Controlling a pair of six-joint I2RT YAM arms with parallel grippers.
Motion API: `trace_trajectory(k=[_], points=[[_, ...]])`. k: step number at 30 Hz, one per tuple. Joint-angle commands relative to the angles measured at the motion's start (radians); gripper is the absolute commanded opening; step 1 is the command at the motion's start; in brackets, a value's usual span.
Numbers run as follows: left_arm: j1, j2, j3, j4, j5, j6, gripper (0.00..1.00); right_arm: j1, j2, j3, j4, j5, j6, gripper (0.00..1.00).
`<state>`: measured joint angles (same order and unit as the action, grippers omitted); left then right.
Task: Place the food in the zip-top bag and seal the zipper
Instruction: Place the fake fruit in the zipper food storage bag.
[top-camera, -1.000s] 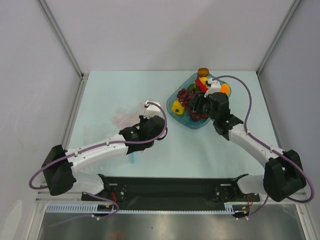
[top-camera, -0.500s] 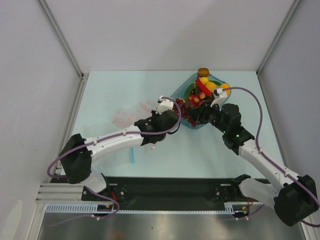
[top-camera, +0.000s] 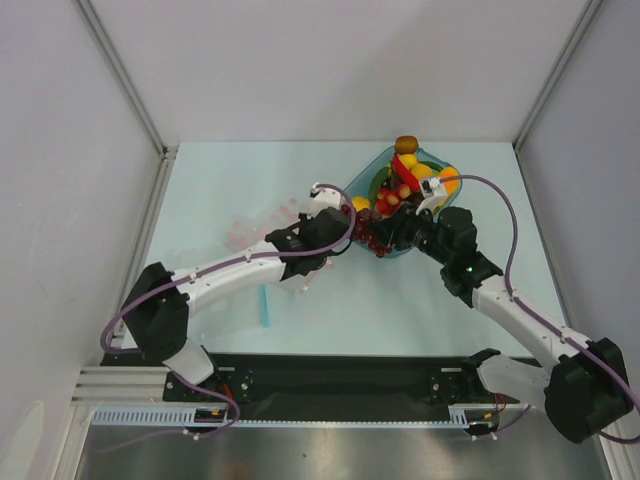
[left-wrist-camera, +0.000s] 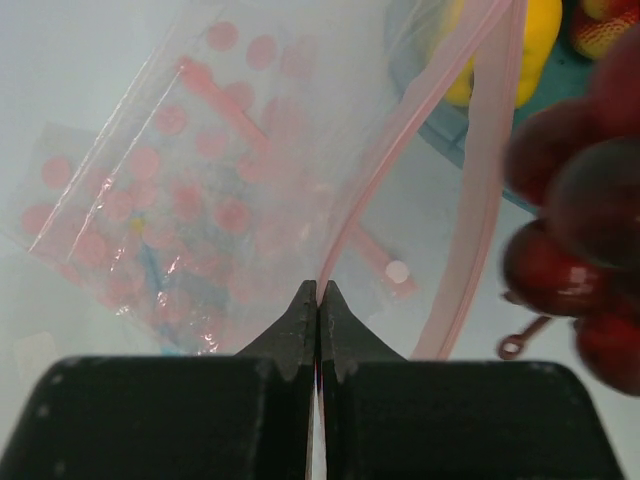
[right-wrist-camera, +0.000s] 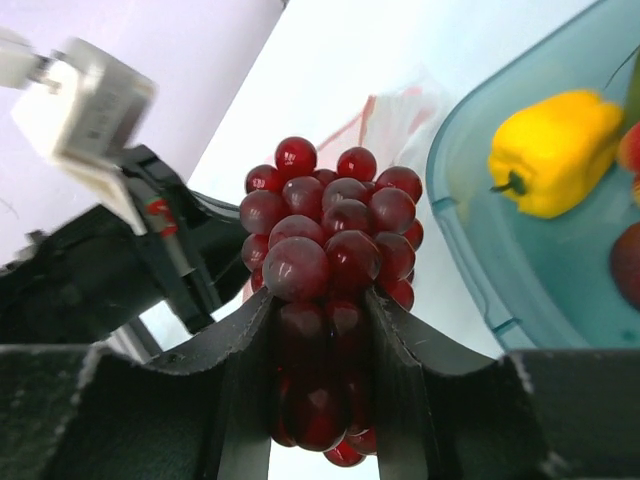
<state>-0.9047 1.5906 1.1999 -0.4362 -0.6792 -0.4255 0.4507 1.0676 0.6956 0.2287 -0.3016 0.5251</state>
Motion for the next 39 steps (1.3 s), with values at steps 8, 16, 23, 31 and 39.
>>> trace_trajectory(k=[8,16,23,31,39], points=[[-0.003,-0.104,-0.059,0.120,0.033,0.024,0.00,0.143,0.199,0.102,0.008,0.033,0.030,0.24],[-0.100,-0.070,-0.048,0.140,-0.088,0.097,0.00,0.151,0.241,0.137,-0.031,0.027,0.056,0.22],[-0.125,-0.089,-0.040,0.120,-0.069,0.068,0.00,0.109,0.262,0.102,0.093,-0.146,0.147,0.22],[-0.106,-0.241,-0.135,0.186,0.065,0.062,0.00,0.068,0.294,0.079,0.218,-0.307,0.234,0.22],[-0.108,-0.310,-0.229,0.335,0.201,0.139,0.00,0.080,0.382,0.096,0.259,-0.340,0.311,0.21]])
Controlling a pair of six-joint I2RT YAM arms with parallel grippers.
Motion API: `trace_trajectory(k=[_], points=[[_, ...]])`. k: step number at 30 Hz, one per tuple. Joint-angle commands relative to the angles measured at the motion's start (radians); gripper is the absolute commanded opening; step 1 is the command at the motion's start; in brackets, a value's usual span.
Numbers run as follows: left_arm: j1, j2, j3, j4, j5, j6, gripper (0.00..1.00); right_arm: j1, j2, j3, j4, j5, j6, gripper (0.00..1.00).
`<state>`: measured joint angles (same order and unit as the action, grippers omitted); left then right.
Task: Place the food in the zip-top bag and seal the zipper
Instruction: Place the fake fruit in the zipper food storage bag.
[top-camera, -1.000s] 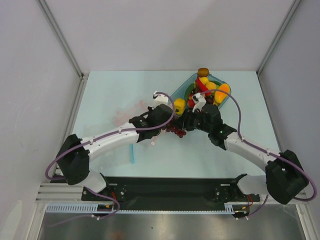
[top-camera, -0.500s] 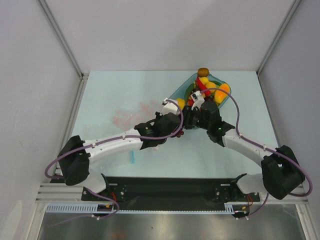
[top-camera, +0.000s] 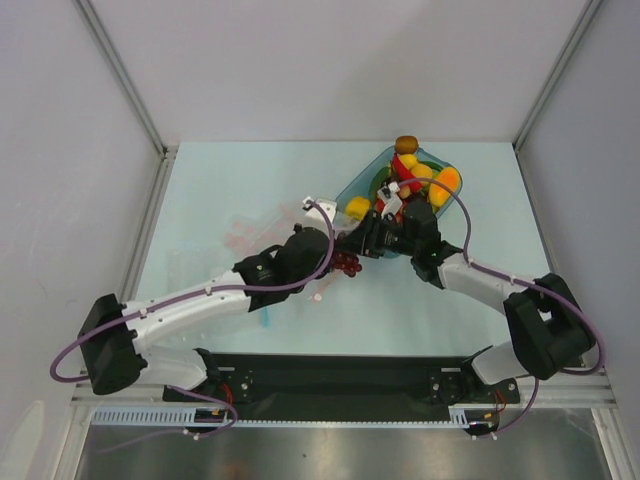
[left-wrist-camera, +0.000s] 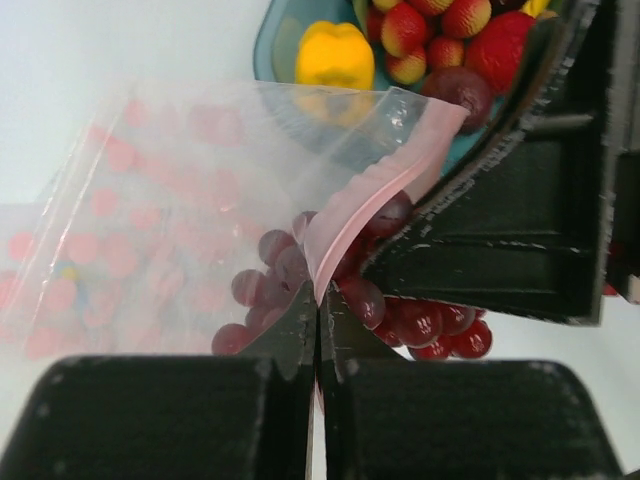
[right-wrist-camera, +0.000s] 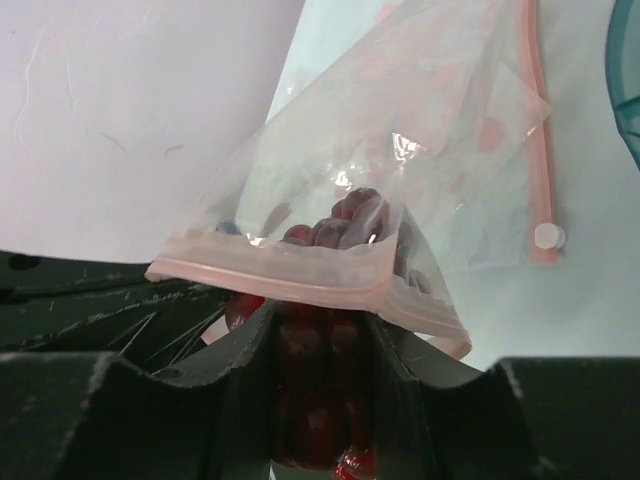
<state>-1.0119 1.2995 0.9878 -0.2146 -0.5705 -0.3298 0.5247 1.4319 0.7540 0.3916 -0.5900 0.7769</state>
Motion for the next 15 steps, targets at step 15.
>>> trace_trajectory(k=[15], points=[[-0.056,0.007,-0.049,0.244,0.256,0.094,0.00,-0.061,-0.002,-0.122,0.397,0.016,0.361,0.18]])
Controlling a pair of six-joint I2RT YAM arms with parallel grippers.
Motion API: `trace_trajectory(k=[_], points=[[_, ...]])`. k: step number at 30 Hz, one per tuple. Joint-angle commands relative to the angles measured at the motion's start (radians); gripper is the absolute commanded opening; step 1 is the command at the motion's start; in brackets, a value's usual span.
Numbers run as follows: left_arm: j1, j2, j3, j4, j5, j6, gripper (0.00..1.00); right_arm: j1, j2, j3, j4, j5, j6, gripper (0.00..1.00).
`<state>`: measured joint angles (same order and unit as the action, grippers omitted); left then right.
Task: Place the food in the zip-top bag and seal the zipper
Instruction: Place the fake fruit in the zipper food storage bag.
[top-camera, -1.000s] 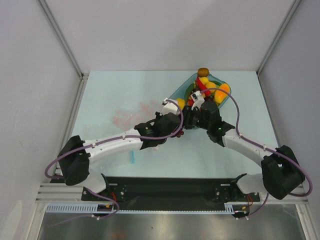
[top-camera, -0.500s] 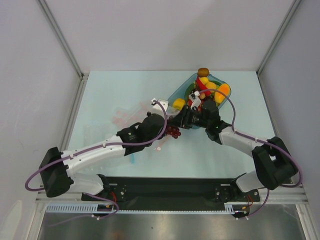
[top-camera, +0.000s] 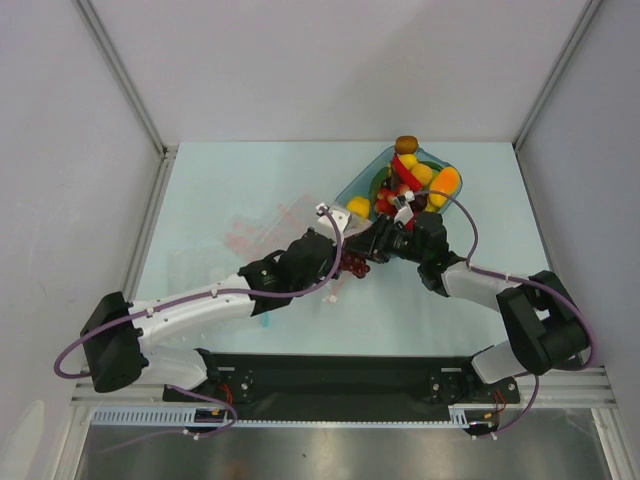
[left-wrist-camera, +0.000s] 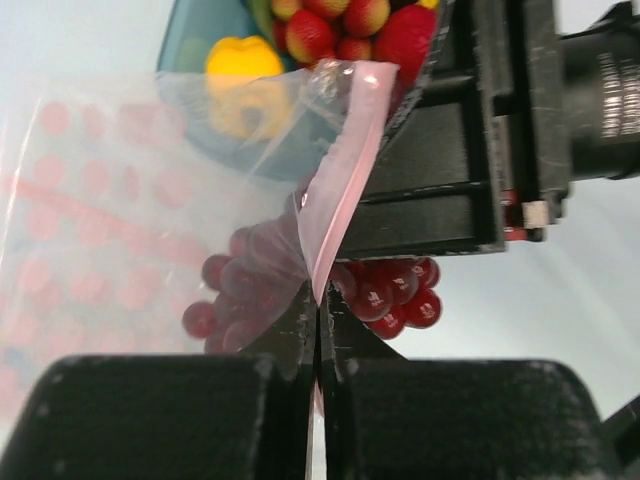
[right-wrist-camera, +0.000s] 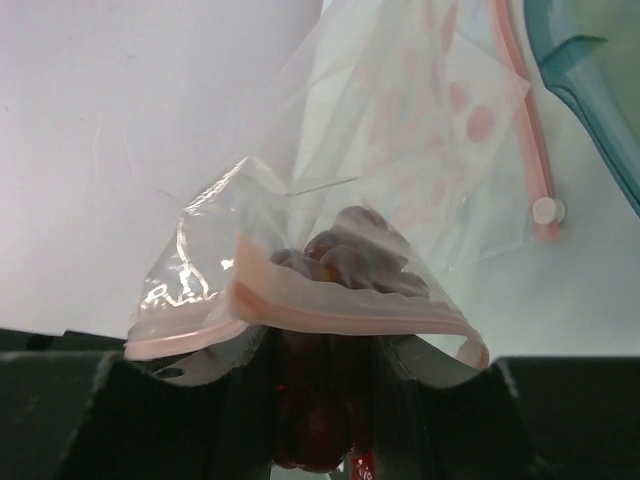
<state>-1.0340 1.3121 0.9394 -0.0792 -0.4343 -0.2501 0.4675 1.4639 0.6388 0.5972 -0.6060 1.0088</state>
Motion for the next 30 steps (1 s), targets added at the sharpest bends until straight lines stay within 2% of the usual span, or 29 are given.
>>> trace_trajectory(k=[1,4,9,12,18,22,25,26,30], points=[[-0.040,0.007,0.007,0.107,0.134,0.014,0.00,-0.006,-0.045,-0.020,0.197,0.052,0.140,0.18],[-0.054,0.024,0.022,0.090,0.096,0.025,0.00,-0.012,-0.082,-0.039,0.190,0.103,0.159,0.20],[-0.073,0.018,0.018,0.099,0.080,0.060,0.00,-0.007,-0.143,-0.011,-0.029,0.231,0.129,0.21],[-0.087,0.021,0.016,0.111,0.089,0.075,0.00,0.013,-0.177,0.004,-0.072,0.284,0.093,0.21],[-0.087,-0.016,-0.007,0.145,0.172,0.040,0.00,0.092,-0.205,0.002,-0.099,0.423,0.038,0.25],[-0.067,-0.057,-0.036,0.180,0.270,0.011,0.00,0.105,-0.183,-0.002,-0.088,0.446,0.043,0.29],[-0.067,-0.057,-0.031,0.168,0.252,0.021,0.00,0.141,-0.151,-0.004,-0.065,0.491,0.034,0.30],[-0.067,-0.057,-0.028,0.162,0.229,0.020,0.00,0.151,-0.142,0.004,-0.066,0.497,0.024,0.31],[-0.031,-0.079,-0.042,0.145,0.200,-0.024,0.00,0.160,-0.117,0.041,-0.092,0.480,-0.055,0.48]])
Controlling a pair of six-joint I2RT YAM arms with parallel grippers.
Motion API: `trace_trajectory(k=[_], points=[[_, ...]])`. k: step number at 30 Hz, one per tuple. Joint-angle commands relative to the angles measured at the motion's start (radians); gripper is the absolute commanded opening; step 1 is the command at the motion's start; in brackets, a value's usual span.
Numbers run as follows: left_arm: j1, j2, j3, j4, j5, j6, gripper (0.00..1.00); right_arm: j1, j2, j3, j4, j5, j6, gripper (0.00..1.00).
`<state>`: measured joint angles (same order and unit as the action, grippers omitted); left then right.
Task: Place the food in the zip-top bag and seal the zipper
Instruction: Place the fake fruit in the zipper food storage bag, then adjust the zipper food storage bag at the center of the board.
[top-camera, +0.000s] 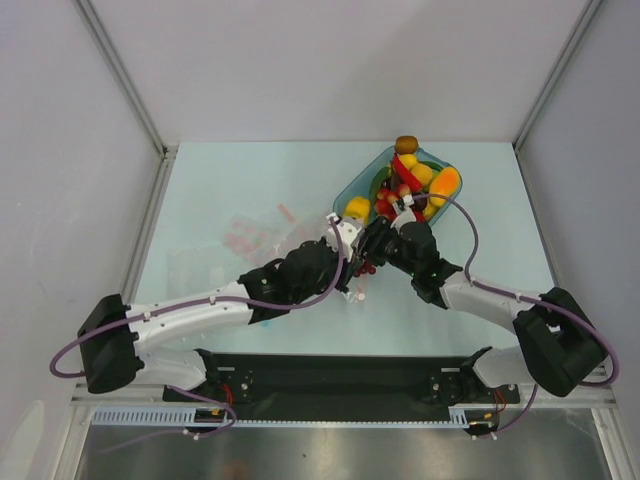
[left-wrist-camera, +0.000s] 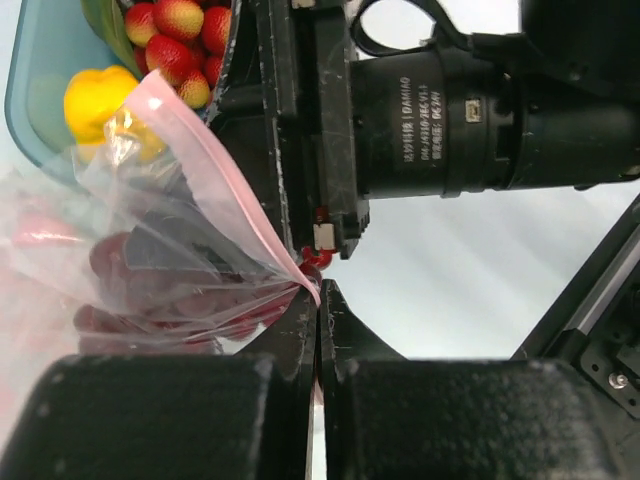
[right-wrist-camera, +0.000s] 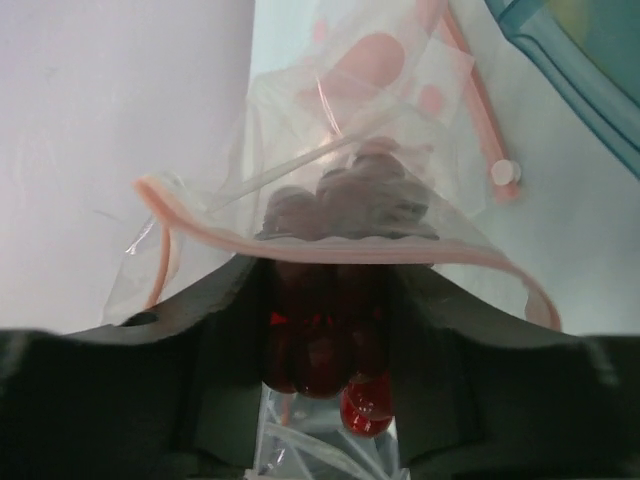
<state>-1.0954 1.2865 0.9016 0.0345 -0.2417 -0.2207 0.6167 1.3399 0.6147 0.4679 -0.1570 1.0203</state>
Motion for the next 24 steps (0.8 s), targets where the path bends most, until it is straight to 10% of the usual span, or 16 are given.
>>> trace_trajectory(k=[1,9,24], points=[[0.044,-0.059,-0.012,0.028,0.025,-0.086,0.00,0.011,0.001,0.068,0.026,0.037,-0.098,0.51],[0.190,-0.108,-0.052,-0.015,0.062,-0.210,0.00,0.032,-0.137,0.101,-0.136,0.131,-0.262,0.91],[0.233,-0.206,-0.078,-0.090,-0.060,-0.250,0.00,0.057,-0.110,0.238,-0.376,0.168,-0.511,0.64]])
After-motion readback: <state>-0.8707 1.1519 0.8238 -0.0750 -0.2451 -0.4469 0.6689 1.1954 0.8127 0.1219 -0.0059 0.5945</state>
